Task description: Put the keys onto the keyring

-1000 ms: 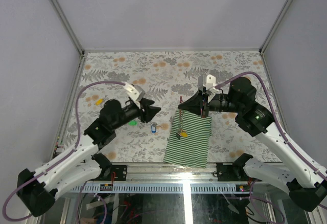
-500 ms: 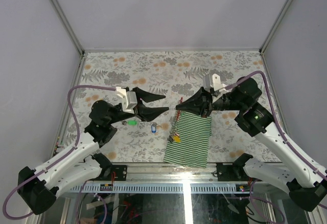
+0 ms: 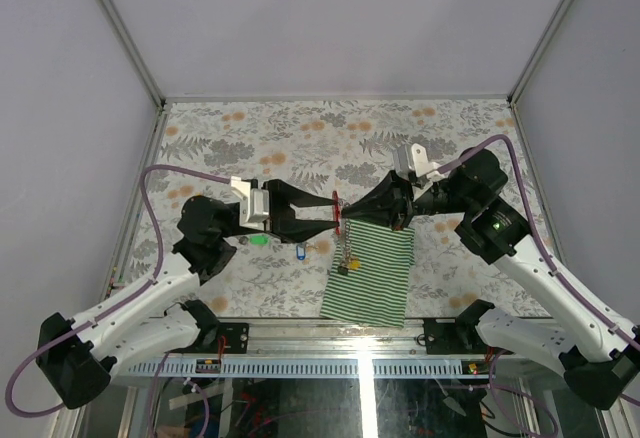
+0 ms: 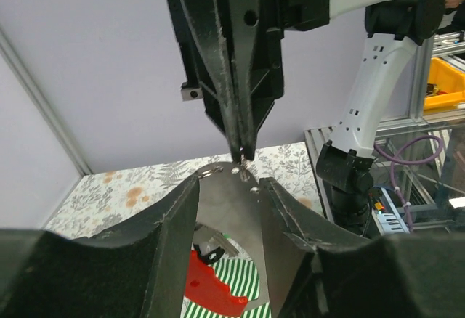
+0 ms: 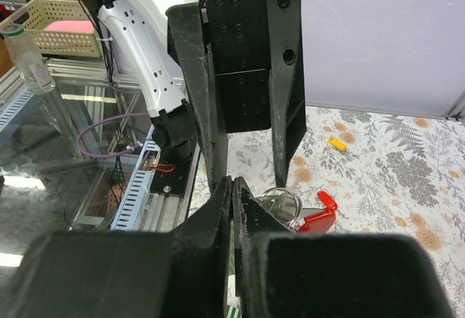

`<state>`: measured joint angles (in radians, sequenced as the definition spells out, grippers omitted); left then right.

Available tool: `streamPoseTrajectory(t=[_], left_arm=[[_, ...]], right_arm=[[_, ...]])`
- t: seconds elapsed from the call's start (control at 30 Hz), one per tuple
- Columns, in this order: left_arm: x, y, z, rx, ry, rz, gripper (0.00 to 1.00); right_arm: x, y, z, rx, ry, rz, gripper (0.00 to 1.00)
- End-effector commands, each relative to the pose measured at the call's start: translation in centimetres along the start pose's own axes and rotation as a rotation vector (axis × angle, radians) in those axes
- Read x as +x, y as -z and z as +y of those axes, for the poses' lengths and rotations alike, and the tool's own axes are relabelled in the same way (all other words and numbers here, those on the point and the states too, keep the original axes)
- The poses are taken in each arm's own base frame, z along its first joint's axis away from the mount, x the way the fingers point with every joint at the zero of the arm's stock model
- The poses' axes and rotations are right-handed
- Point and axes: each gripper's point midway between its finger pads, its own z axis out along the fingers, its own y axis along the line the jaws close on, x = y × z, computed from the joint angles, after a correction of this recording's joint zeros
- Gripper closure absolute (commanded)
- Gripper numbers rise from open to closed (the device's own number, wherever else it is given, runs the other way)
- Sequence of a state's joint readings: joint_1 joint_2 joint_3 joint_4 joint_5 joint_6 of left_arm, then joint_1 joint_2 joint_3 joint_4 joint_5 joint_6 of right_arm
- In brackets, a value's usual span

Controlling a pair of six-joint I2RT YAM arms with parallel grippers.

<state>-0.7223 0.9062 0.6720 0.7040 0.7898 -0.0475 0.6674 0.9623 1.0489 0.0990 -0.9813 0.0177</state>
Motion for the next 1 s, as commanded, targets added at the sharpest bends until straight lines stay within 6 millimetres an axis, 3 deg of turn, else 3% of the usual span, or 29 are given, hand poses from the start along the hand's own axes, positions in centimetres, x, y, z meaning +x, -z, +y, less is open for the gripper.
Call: streamPoseTrajectory(t=[0.0, 0.57, 0.67, 0.77, 0.9, 0.97], left_arm=[[-3.1, -0.9, -0.9, 0.063, -0.071, -0.078, 0.62], [-2.3, -1.6, -1.7, 0.107, -0.041, -0.052, 0.79], [-2.6, -1.7, -1.7, 0.111, -0.039, -0.052, 0.86], [-2.7, -1.9, -1.5, 0.11, -0.025, -0.042, 0.99], [-2.5, -2.0, -1.2, 0.092, -0.002, -0.013, 1.0], [-2.1, -1.9, -1.1, 0.089, -0.006, 0.028, 1.0]], right_arm=[[-2.2, -0.2, 0.2, -0.026, 0.074, -0.055, 1.0], [-1.9, -0.2, 0.2, -0.026, 0.078, -0.047, 1.0], [-1.6, -0.2, 0.2, -0.029, 0.075, -0.043, 1.0], [-1.6, -0.2, 0.2, -0.029, 0.079, -0.044, 1.0], [-1.9, 0.0, 0.3, -0.017, 0.09, -0.046, 1.0], [-2.0, 0.4, 0.3, 0.001, 0.114, -0.037, 0.86]])
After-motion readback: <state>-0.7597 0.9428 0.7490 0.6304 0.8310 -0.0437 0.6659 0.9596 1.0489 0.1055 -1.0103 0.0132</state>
